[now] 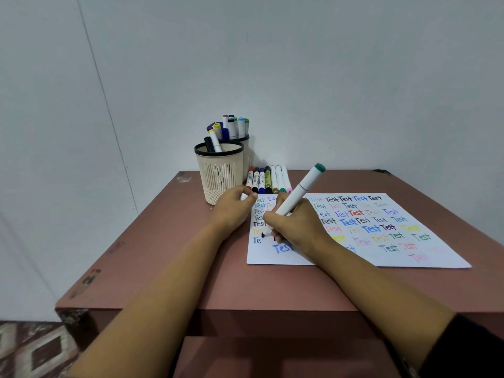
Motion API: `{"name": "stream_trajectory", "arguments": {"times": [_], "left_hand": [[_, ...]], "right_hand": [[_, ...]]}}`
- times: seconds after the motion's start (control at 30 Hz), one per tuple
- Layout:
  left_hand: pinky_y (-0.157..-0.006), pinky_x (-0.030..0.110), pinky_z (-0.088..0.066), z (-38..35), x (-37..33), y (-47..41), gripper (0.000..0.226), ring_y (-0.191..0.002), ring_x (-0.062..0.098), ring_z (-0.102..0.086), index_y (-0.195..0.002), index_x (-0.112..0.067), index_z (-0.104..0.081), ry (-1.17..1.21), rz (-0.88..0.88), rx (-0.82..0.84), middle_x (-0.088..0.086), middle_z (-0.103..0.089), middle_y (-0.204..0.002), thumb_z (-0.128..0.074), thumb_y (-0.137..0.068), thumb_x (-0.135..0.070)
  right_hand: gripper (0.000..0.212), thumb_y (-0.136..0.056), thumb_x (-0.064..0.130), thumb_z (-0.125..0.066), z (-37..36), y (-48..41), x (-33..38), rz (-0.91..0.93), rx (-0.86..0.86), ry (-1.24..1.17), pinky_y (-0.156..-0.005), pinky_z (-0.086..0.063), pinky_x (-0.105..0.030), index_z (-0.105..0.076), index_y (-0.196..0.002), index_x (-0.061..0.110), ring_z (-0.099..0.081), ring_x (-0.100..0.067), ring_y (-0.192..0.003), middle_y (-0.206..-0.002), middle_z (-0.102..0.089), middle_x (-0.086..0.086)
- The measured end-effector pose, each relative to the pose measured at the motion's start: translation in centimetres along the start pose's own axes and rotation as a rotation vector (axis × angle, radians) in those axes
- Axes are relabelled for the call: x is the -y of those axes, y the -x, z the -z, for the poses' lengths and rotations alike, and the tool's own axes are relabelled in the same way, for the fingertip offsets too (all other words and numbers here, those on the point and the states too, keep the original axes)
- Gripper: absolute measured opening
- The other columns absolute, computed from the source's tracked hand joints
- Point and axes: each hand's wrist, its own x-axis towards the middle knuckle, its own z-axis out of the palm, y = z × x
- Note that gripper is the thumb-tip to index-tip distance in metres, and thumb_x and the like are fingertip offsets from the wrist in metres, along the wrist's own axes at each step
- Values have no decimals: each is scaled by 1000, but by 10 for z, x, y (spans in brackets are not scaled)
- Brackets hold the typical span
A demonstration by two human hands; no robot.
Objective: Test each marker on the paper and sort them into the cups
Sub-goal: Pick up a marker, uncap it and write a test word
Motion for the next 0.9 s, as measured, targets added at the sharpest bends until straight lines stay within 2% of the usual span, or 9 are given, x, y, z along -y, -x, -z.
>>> {"name": "stream_trajectory", "arguments": {"times": [0.17,0.27,0.37,0.5,0.67,0.9], "left_hand": [[-81,34,-43,0,0,0,15,-104,37,-58,-94,-13,-62,3,4,0,21,-64,-108,-54,-91,-25],[-75,30,-40,0,0,0,16,-102,36,-59,-96,-12,-63,4,7,0,20,-65,-105,-54,-91,-25],[-74,28,-38,0,1,0,15,-101,36,-60,-95,-13,-63,2,7,-3,19,-65,-104,-55,-91,-25],[-75,29,-39,0,1,-1,13,-102,36,-59,-92,-16,-62,-3,6,-2,19,-65,-105,-55,-91,-26],[-75,30,-40,0,1,0,12,-101,36,-59,-92,-16,-62,-6,3,4,20,-64,-105,-55,-91,-27],[-75,30,-39,0,1,0,15,-101,35,-59,-93,-15,-63,-15,-2,1,18,-65,-104,-54,-91,-26]], "right_hand": [[33,-76,-3,-58,0,-2,-1,-7,8,-23,-42,-36,-24,-34,-61,12,-43,-17,-37,-50,-41,-8],[33,-76,-3,-58,0,-2,-2,-7,7,-18,-42,-35,-24,-34,-59,12,-41,-20,-38,-48,-41,-8],[30,-76,-3,-57,0,-1,-1,-15,29,-33,-42,-38,-23,-37,-60,11,-45,-18,-38,-49,-44,-10],[30,-78,1,-60,1,-2,-2,-10,-51,-31,-43,-39,-23,-37,-62,12,-46,-13,-36,-54,-46,-11],[33,-76,2,-60,0,-3,-4,-1,-56,6,-42,-35,-23,-34,-59,14,-43,-17,-38,-58,-43,-13],[35,-77,2,-59,0,-4,-4,-5,-52,-13,-41,-35,-23,-34,-57,15,-41,-19,-37,-49,-41,-8]]}}
